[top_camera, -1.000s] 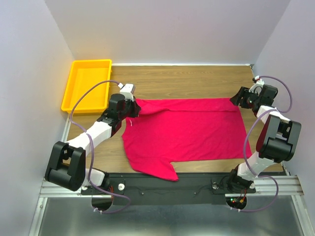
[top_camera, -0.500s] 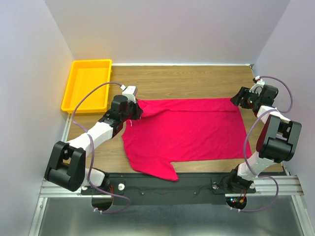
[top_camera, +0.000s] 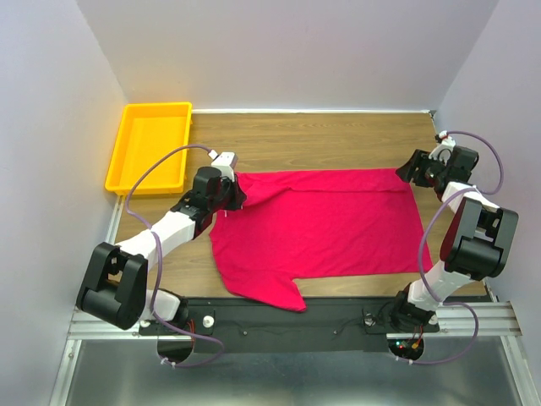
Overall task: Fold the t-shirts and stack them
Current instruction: Fold the tshirt
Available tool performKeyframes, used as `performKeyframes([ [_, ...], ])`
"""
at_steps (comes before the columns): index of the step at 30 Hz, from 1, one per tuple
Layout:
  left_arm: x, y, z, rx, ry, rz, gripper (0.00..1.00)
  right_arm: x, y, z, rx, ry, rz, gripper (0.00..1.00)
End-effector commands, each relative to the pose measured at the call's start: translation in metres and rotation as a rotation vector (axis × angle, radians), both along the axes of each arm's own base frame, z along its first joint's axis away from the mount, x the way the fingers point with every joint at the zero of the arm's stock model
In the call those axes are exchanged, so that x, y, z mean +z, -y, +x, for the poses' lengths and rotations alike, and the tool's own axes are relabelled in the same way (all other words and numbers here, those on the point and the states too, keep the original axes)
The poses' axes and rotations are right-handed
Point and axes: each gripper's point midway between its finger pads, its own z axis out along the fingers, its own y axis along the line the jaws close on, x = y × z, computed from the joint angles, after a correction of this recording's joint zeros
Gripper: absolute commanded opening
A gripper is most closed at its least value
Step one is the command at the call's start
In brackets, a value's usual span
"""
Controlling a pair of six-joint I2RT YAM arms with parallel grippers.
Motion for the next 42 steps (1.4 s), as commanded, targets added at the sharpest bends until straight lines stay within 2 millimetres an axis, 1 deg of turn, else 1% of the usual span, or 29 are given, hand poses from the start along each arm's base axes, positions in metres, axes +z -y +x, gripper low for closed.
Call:
performKeyframes([
  [1, 0.007, 0.002, -0.001, -0.003, 0.017, -0.013, 0.0, 0.005, 0.003, 0.004, 0.003, 0.021, 0.002, 0.67],
  [6, 0.012, 0.004, -0.003, -0.006, 0.021, -0.021, 0.0, 0.005, 0.004, 0.004, 0.003, 0.023, 0.002, 0.67],
  [11, 0.008, 0.004, -0.004, -0.004, 0.008, -0.018, 0.0, 0.006, 0.004, 0.004, 0.003, 0.025, 0.002, 0.67],
  [21, 0.009, 0.002, -0.003, 0.007, 0.003, -0.011, 0.0, 0.005, 0.006, 0.003, 0.001, 0.022, 0.002, 0.67],
  [23, 0.009, 0.003, -0.005, 0.0, -0.012, -0.01, 0.12, 0.005, 0.006, 0.003, 0.001, 0.022, 0.002, 0.67],
  [24, 0.012, 0.004, -0.004, -0.003, -0.014, -0.013, 0.2, 0.005, 0.006, 0.003, -0.001, 0.022, 0.002, 0.67],
  [25, 0.011, 0.005, -0.009, -0.015, -0.041, -0.011, 0.34, 0.005, 0.006, 0.003, 0.001, 0.021, 0.003, 0.67],
  [26, 0.013, 0.005, -0.011, -0.02, -0.053, -0.007, 0.39, 0.005, 0.006, 0.003, -0.002, 0.022, 0.001, 0.67],
  [27, 0.019, 0.006, -0.011, -0.027, -0.042, -0.016, 0.45, 0.005, 0.007, 0.003, -0.002, 0.024, 0.0, 0.67],
  [28, 0.029, 0.007, -0.016, -0.038, -0.025, -0.03, 0.57, 0.005, 0.007, 0.003, -0.002, 0.024, 0.0, 0.67],
  [30, 0.043, 0.005, -0.018, -0.039, 0.008, -0.043, 0.72, 0.005, 0.007, 0.003, -0.003, 0.022, 0.002, 0.67],
  [31, 0.056, 0.002, -0.02, -0.032, 0.042, -0.048, 0.82, 0.004, 0.007, 0.003, -0.003, 0.021, 0.002, 0.67],
  [33, 0.07, -0.003, -0.02, -0.011, 0.082, -0.053, 0.88, 0.004, 0.007, 0.003, -0.001, 0.02, 0.004, 0.67],
  [36, 0.072, -0.01, -0.009, 0.03, 0.099, -0.03, 0.88, 0.005, 0.006, 0.003, 0.002, 0.022, 0.007, 0.67],
  [37, 0.059, -0.009, -0.005, 0.023, 0.061, -0.018, 0.88, 0.004, 0.006, 0.003, 0.003, 0.021, 0.008, 0.67],
  [39, 0.05, -0.005, 0.003, -0.002, 0.033, -0.008, 0.86, 0.006, 0.006, 0.003, 0.001, 0.024, 0.005, 0.67],
  [40, 0.054, 0.0, 0.011, -0.017, 0.035, -0.012, 0.84, 0.006, 0.006, 0.002, 0.001, 0.023, 0.006, 0.67],
  [41, 0.036, 0.006, 0.015, -0.048, -0.014, -0.002, 0.83, 0.006, 0.006, 0.003, 0.001, 0.026, 0.003, 0.67],
  [42, 0.041, 0.012, 0.026, -0.066, 0.002, 0.003, 0.81, 0.007, 0.007, 0.002, -0.001, 0.027, 0.004, 0.67],
])
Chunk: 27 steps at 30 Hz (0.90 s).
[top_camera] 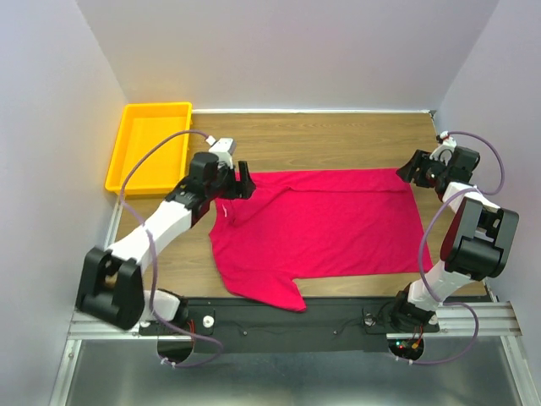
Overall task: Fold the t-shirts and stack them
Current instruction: Fold the tshirt
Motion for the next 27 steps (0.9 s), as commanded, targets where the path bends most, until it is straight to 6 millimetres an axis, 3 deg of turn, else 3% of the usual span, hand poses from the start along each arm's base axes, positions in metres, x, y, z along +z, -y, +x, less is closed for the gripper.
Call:
performKeyframes([
  [1, -0.025, 0.019, 0.03, -0.087, -0.061, 0.04, 0.79, 0.008, 0.005, 0.004, -0.001, 0.029, -0.001, 0.67],
  [6, -0.048, 0.032, 0.06, -0.123, -0.123, 0.093, 0.72, 0.008, 0.006, 0.002, -0.002, 0.029, 0.0, 0.67],
  [9, -0.066, 0.029, 0.071, -0.116, -0.169, 0.149, 0.69, 0.007, 0.009, 0.001, -0.008, 0.027, 0.005, 0.67],
  [10, -0.077, 0.028, 0.071, -0.118, -0.197, 0.167, 0.68, 0.007, 0.01, 0.001, -0.009, 0.028, 0.003, 0.67],
  [17, -0.096, 0.032, 0.071, -0.153, -0.244, 0.182, 0.65, 0.003, 0.01, 0.001, -0.008, 0.018, 0.012, 0.67],
  [27, -0.106, 0.037, 0.067, -0.193, -0.279, 0.184, 0.57, 0.004, 0.012, 0.001, -0.014, 0.02, 0.008, 0.67],
])
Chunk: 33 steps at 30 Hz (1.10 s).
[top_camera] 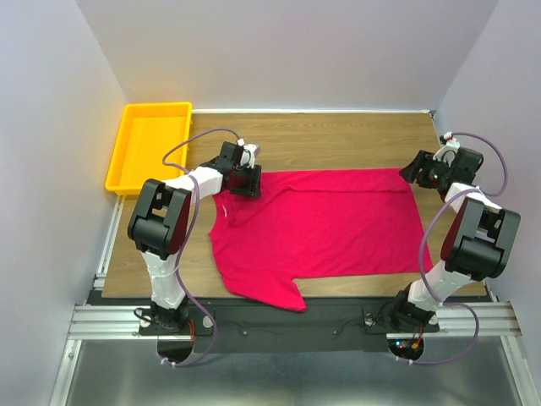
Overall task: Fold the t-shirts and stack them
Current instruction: Fold the tshirt
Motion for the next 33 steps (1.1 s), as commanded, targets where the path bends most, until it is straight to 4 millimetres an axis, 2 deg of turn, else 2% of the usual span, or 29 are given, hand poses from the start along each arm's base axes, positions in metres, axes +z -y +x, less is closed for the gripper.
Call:
performKeyframes([
  [1, 0.018, 0.007, 0.01, -0.038, 0.039, -0.019, 0.55, 0.004, 0.004, 0.003, 0.001, 0.019, 0.002, 0.67],
  [3, 0.02, 0.008, 0.009, -0.042, 0.037, -0.023, 0.47, 0.004, 0.004, 0.003, 0.0, 0.02, 0.003, 0.67],
  [7, 0.028, 0.013, 0.005, -0.063, 0.041, -0.047, 0.39, 0.004, 0.003, 0.003, 0.002, 0.019, 0.004, 0.67],
  [11, 0.039, 0.02, -0.006, -0.108, 0.035, -0.096, 0.3, 0.004, 0.004, 0.003, -0.002, 0.018, 0.005, 0.67],
  [13, 0.038, 0.022, -0.013, -0.126, 0.017, -0.105, 0.27, 0.005, 0.004, 0.003, -0.002, 0.021, 0.003, 0.67],
  [16, 0.038, 0.023, -0.022, -0.151, 0.002, -0.115, 0.15, 0.006, 0.005, 0.003, -0.004, 0.023, 0.005, 0.67],
  [17, 0.041, 0.024, -0.024, -0.159, 0.005, -0.121, 0.13, 0.007, 0.006, 0.003, -0.005, 0.026, 0.004, 0.67],
  [22, 0.055, 0.028, -0.038, -0.194, 0.006, -0.169, 0.13, 0.009, 0.007, 0.002, -0.007, 0.027, 0.008, 0.67],
  [26, 0.063, 0.044, -0.058, -0.26, -0.025, -0.241, 0.13, 0.009, 0.007, 0.002, -0.007, 0.029, 0.011, 0.67],
  [33, 0.048, 0.07, -0.085, -0.352, -0.101, -0.275, 0.15, 0.015, 0.009, 0.001, -0.01, 0.041, 0.011, 0.67],
])
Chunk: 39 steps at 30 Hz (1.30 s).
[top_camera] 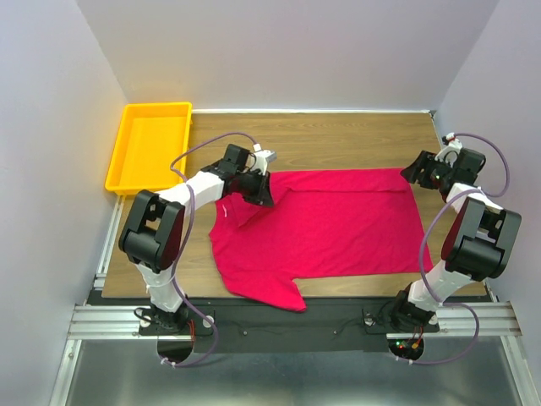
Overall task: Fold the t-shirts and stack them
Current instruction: Fold the tshirt
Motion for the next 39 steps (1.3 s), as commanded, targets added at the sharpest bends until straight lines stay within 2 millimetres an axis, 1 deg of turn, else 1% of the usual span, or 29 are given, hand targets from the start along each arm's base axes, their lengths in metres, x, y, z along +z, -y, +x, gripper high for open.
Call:
performKeyframes([
  [1, 0.0, 0.021, -0.023, -0.092, -0.045, -0.053, 0.15, 0.015, 0.006, 0.003, -0.007, 0.042, -0.003, 0.67],
  [3, -0.002, 0.028, -0.028, -0.112, -0.053, -0.05, 0.17, 0.016, 0.008, 0.002, -0.009, 0.043, 0.001, 0.67],
  [4, -0.004, 0.03, -0.03, -0.122, -0.057, -0.048, 0.28, 0.016, 0.008, 0.002, -0.008, 0.045, 0.002, 0.67],
  [5, -0.003, 0.032, -0.033, -0.133, -0.061, -0.051, 0.36, 0.016, 0.009, 0.002, -0.009, 0.046, 0.001, 0.67],
  [9, 0.001, 0.041, -0.047, -0.194, -0.078, -0.073, 0.53, 0.017, 0.01, 0.001, -0.01, 0.048, 0.006, 0.67],
  [10, 0.002, 0.041, -0.047, -0.199, -0.068, -0.073, 0.53, 0.017, 0.01, 0.001, -0.011, 0.048, 0.006, 0.67],
  [11, 0.007, 0.04, -0.047, -0.199, -0.059, -0.069, 0.57, 0.017, 0.01, 0.001, -0.012, 0.048, 0.007, 0.67],
  [13, 0.009, 0.034, -0.037, -0.158, -0.008, -0.024, 0.58, 0.018, 0.011, 0.001, -0.013, 0.051, 0.007, 0.67],
  [14, 0.017, 0.028, -0.026, -0.109, 0.052, 0.007, 0.58, 0.018, 0.011, 0.0, -0.011, 0.05, 0.009, 0.67],
  [19, 0.042, 0.017, 0.0, 0.05, 0.164, 0.035, 0.58, 0.019, 0.009, 0.0, 0.002, 0.054, 0.019, 0.67],
  [21, 0.056, 0.004, 0.013, 0.148, 0.225, 0.06, 0.58, 0.02, 0.005, -0.001, 0.018, 0.053, 0.029, 0.67],
  [22, 0.058, -0.002, 0.016, 0.214, 0.231, 0.046, 0.58, 0.023, 0.001, -0.002, 0.053, 0.063, 0.024, 0.67],
  [23, 0.077, -0.014, 0.02, 0.288, 0.284, 0.034, 0.58, 0.026, -0.003, -0.005, 0.076, 0.05, 0.04, 0.67],
  [24, 0.083, -0.024, 0.022, 0.341, 0.296, 0.019, 0.58, 0.03, -0.006, -0.006, 0.121, 0.07, 0.015, 0.67],
  [25, 0.076, -0.041, 0.021, 0.421, 0.274, 0.006, 0.58, 0.033, -0.014, -0.013, 0.178, 0.075, 0.007, 0.68],
  [26, 0.094, -0.051, 0.02, 0.475, 0.305, -0.045, 0.58, 0.036, -0.015, -0.015, 0.198, 0.079, -0.004, 0.7],
  [27, 0.096, -0.061, 0.018, 0.515, 0.298, -0.07, 0.58, 0.037, -0.02, -0.021, 0.223, 0.064, -0.005, 0.7],
  [28, 0.096, -0.07, 0.016, 0.55, 0.286, -0.092, 0.58, 0.038, -0.023, -0.025, 0.252, 0.061, -0.017, 0.72],
  [29, 0.094, -0.088, 0.01, 0.627, 0.253, -0.129, 0.57, 0.041, -0.021, -0.028, 0.291, 0.075, -0.081, 0.73],
  [30, 0.091, -0.097, 0.007, 0.669, 0.228, -0.142, 0.57, 0.036, -0.024, -0.04, 0.305, 0.024, -0.079, 0.75],
  [31, 0.076, -0.109, -0.003, 0.714, 0.164, -0.128, 0.57, 0.036, -0.019, -0.044, 0.303, 0.005, -0.129, 0.75],
  [32, 0.084, -0.12, -0.004, 0.774, 0.151, -0.17, 0.57, 0.037, -0.015, -0.05, 0.325, 0.006, -0.207, 0.77],
  [33, 0.077, -0.126, -0.012, 0.805, 0.105, -0.16, 0.57, 0.031, -0.015, -0.062, 0.326, -0.044, -0.223, 0.77],
  [34, 0.069, -0.132, -0.019, 0.83, 0.068, -0.149, 0.58, 0.021, -0.007, -0.072, 0.309, -0.101, -0.279, 0.78],
  [35, 0.06, -0.135, -0.03, 0.847, 0.016, -0.125, 0.58, 0.016, -0.004, -0.082, 0.317, -0.135, -0.313, 0.78],
  [36, 0.061, -0.136, -0.036, 0.874, -0.014, -0.141, 0.58, 0.012, -0.003, -0.097, 0.338, -0.172, -0.357, 0.78],
  [37, 0.047, -0.138, -0.048, 0.884, -0.072, -0.116, 0.58, 0.004, 0.004, -0.108, 0.326, -0.226, -0.403, 0.79],
  [38, 0.045, -0.137, -0.055, 0.889, -0.099, -0.126, 0.58, -0.009, 0.003, -0.124, 0.356, -0.27, -0.429, 0.79],
  [39, 0.041, -0.135, -0.062, 0.883, -0.133, -0.128, 0.58, -0.017, 0.001, -0.138, 0.364, -0.319, -0.434, 0.79],
])
